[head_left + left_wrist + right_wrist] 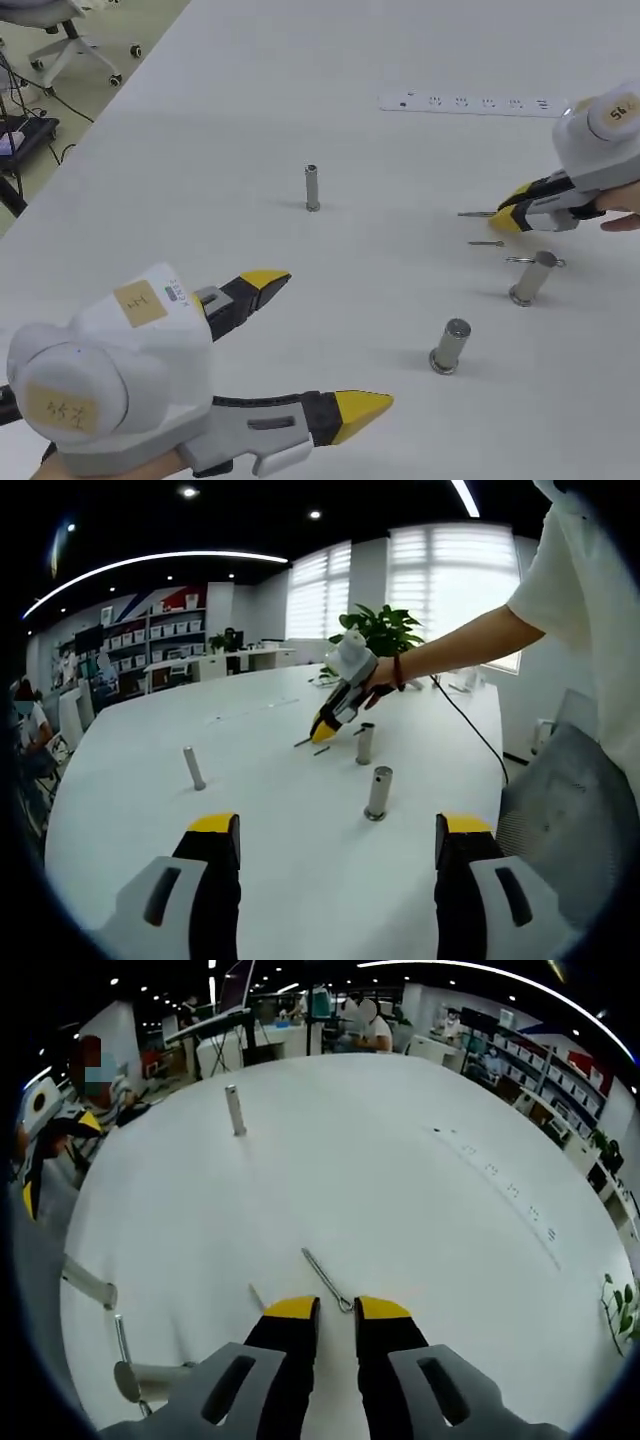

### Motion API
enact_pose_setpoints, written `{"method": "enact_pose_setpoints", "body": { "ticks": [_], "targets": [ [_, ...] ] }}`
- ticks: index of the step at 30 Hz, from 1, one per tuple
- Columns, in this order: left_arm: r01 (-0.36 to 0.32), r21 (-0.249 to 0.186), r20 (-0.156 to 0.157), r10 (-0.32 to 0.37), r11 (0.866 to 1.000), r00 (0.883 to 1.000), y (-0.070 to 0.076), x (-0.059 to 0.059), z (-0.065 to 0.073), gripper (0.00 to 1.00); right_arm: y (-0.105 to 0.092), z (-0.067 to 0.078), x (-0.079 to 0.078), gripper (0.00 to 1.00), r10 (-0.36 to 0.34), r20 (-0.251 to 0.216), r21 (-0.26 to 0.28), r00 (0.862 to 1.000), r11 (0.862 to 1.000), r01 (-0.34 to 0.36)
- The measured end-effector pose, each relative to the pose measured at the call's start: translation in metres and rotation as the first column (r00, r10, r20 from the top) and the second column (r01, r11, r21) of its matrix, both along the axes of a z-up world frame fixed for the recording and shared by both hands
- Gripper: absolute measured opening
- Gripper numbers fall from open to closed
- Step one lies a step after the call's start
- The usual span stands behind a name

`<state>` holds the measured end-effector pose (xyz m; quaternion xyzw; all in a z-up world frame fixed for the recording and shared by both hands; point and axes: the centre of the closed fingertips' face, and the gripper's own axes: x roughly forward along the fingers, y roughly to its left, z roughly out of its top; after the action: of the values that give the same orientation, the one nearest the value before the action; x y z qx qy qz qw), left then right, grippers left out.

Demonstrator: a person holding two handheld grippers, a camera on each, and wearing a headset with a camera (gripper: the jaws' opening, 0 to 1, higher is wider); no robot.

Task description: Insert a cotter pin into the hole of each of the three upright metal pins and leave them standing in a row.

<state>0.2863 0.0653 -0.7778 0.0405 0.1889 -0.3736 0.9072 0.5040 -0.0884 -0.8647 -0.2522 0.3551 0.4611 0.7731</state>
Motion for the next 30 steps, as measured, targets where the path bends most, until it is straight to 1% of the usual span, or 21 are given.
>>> {"method": "enact_pose_setpoints", "body": {
  "ticks": [2,4,7,8,9,10,11,13,14,16,17,18,19,20,22,23,24,27,30],
  "targets": [
    [-0.001,0.001,-0.002,0.001,1.0,1.0,0.0004,0.0001,-0.0005,0.79,0.0009,0.0001,-0.0008,0.15,0.013,-0.007,-0.001,1.0,1.0,-0.013],
    [-0.002,0.001,-0.005,0.002,1.0,1.0,0.0005,-0.0001,-0.0009,0.79,0.0011,0.0005,-0.0011,0.15,0.035,-0.011,-0.014,0.999,0.999,-0.036],
    [0.001,0.0,-0.009,-0.001,1.0,1.0,-0.0001,-0.0008,-0.0013,0.79,0.0019,0.0008,-0.0023,0.13,0.085,-0.023,-0.044,0.996,0.995,-0.086],
    [0.003,0.0,-0.01,-0.003,1.0,1.0,-0.0005,-0.0011,-0.0015,0.79,0.0023,0.001,-0.0029,0.13,0.113,-0.024,-0.061,0.993,0.992,-0.114],
    [0.006,0.0,-0.012,-0.006,1.0,1.0,-0.0011,-0.0017,-0.0017,0.79,0.0026,0.0008,-0.0047,0.12,0.13,-0.036,-0.076,0.991,0.988,-0.133],
    [0.01,0.002,-0.013,-0.01,1.0,1.0,-0.0016,-0.0022,-0.0017,0.79,0.0035,0.0011,-0.0049,0.11,0.132,-0.041,-0.081,0.99,0.988,-0.135],
    [0.013,0.003,-0.012,-0.012,1.0,1.0,-0.002,-0.0026,-0.0015,0.78,0.004,0.0011,-0.0059,0.11,0.156,-0.045,-0.098,0.987,0.982,-0.16],
    [0.015,0.005,-0.014,-0.015,1.0,1.0,-0.002,-0.0029,-0.0015,0.78,0.005,0.0013,-0.0073,0.1,0.182,-0.056,-0.122,0.982,0.975,-0.188],
    [0.016,0.005,-0.015,-0.016,1.0,1.0,-0.0019,-0.003,-0.0015,0.78,0.0051,0.0004,-0.0053,0.1,0.219,-0.051,-0.148,0.974,0.963,-0.224],
    [0.017,0.006,-0.015,-0.017,1.0,1.0,-0.0016,-0.0031,-0.0013,0.78,0.0062,0.0,-0.0074,0.09,0.256,-0.055,-0.182,0.965,0.948,-0.262],
    [0.018,0.006,-0.016,-0.018,1.0,1.0,-0.0014,-0.0031,-0.0015,0.78,0.0067,-0.0001,-0.0082,0.09,0.265,-0.06,-0.194,0.962,0.943,-0.272],
    [0.019,0.006,-0.018,-0.019,1.0,1.0,-0.0014,-0.0032,-0.0016,0.77,0.0071,-0.0011,-0.0048,0.08,0.3,-0.057,-0.222,0.952,0.926,-0.305],
    [0.021,0.006,-0.018,-0.021,1.0,1.0,-0.0013,-0.0033,-0.0017,0.77,0.0076,-0.0015,-0.0051,0.08,0.311,-0.062,-0.23,0.948,0.92,-0.317],
    [0.022,0.006,-0.018,-0.022,1.0,1.0,-0.0013,-0.0033,-0.0017,0.77,0.0084,-0.0019,-0.0065,0.08,0.304,-0.074,-0.232,0.95,0.921,-0.313],
    [0.024,0.006,-0.019,-0.024,1.0,1.0,-0.0014,-0.0033,-0.002,0.77,0.0083,-0.0019,-0.0072,0.07,0.32,-0.086,-0.241,0.944,0.912,-0.331],
    [0.025,0.006,-0.018,-0.025,1.0,1.0,-0.0014,-0.0034,-0.0019,0.77,0.0083,-0.0019,-0.0073,0.07,0.32,-0.091,-0.244,0.943,0.911,-0.333],
    [0.026,0.006,-0.018,-0.026,1.0,1.0,-0.0014,-0.0033,-0.0019,0.76,0.008,-0.0019,-0.0081,0.07,0.326,-0.098,-0.249,0.94,0.907,-0.34],
    [0.029,0.006,-0.02,-0.029,1.0,0.999,-0.0011,-0.0037,-0.002,0.75,0.0087,-0.0029,-0.007,0.06,0.348,-0.104,-0.265,0.932,0.893,-0.363],
    [0.032,0.009,-0.022,-0.031,0.999,0.999,-0.0006,-0.004,-0.0029,0.75,0.0088,-0.0026,-0.0084,0.05,0.35,-0.111,-0.276,0.93,0.888,-0.367]
  ]
}}
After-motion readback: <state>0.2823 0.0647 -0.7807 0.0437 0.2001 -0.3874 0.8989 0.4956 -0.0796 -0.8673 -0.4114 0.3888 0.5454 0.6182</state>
